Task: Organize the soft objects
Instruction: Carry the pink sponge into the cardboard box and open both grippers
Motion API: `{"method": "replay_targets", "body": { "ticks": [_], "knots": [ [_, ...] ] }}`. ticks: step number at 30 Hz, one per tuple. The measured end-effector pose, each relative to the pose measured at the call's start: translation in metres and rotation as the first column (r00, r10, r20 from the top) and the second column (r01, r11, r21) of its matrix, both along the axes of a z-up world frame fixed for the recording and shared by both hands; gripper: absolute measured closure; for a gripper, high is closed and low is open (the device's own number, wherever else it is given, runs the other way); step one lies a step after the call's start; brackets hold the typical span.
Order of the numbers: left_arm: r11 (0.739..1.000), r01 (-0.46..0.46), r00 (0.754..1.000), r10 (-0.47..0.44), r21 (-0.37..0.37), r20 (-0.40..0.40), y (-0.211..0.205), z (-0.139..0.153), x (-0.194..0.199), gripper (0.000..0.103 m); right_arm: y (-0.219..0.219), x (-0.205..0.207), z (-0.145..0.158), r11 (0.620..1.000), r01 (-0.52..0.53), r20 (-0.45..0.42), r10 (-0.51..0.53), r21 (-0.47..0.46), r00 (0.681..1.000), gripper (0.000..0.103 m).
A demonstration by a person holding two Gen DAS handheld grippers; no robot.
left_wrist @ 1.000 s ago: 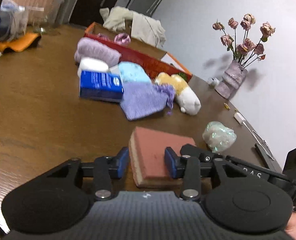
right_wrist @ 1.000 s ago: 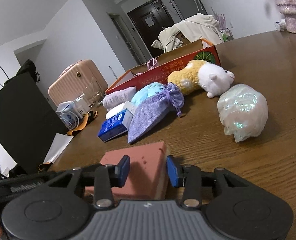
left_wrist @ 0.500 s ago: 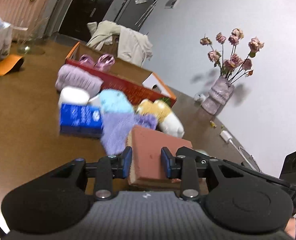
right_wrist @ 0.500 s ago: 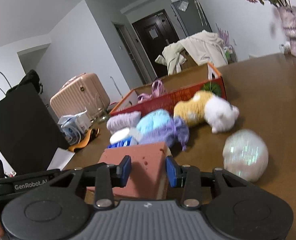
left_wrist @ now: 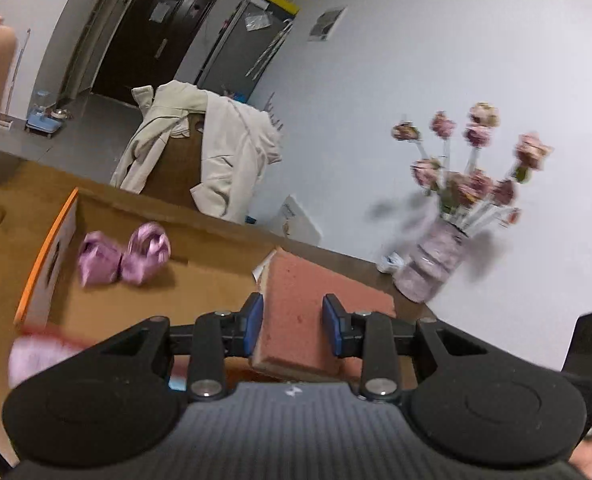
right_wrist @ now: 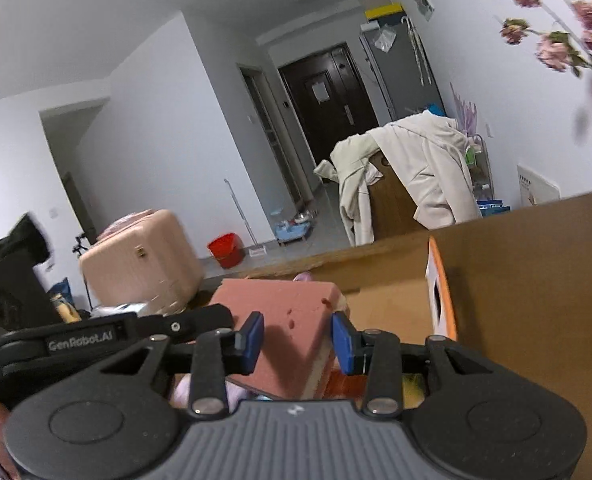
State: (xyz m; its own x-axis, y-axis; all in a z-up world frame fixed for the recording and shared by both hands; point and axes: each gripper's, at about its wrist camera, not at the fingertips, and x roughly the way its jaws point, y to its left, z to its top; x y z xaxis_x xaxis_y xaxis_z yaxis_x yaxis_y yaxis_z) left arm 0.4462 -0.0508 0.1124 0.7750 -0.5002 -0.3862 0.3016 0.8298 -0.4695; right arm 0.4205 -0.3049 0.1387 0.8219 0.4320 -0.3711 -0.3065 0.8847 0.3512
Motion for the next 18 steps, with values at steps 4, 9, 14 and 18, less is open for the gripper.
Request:
{"method": "replay_targets", "body": {
  "ticks": [4,9,14,18],
  "knots": [
    [1.0,-0.018,0.994,0.016,-0.016,-0.104,-0.012,-0.012,0.08,0.071,-0.007,0.096,-0.004,1.0,0.025,-0.102,-0.026,-0.013,0.994,0.066],
    [1.0,-0.02,0.972,0.019,0.001,-0.232,-0.026,-0.049,0.164,0.071,-0.012,0.187,-0.036,0.998,0.06,-0.211,-0.067,-0.037,0.975,0.066],
    [0.997,-0.033,0.951,0.053,0.069,-0.303,-0.042,-0.087,0.212,0.07,0.003,0.231,-0.072,0.98,0.083,-0.234,-0.125,-0.182,0.964,0.066],
    [0.992,-0.058,0.946,0.092,0.116,-0.312,-0.047,-0.096,0.219,0.068,0.009,0.238,-0.08,0.96,0.117,-0.191,-0.168,-0.252,0.967,0.069]
  ]
}}
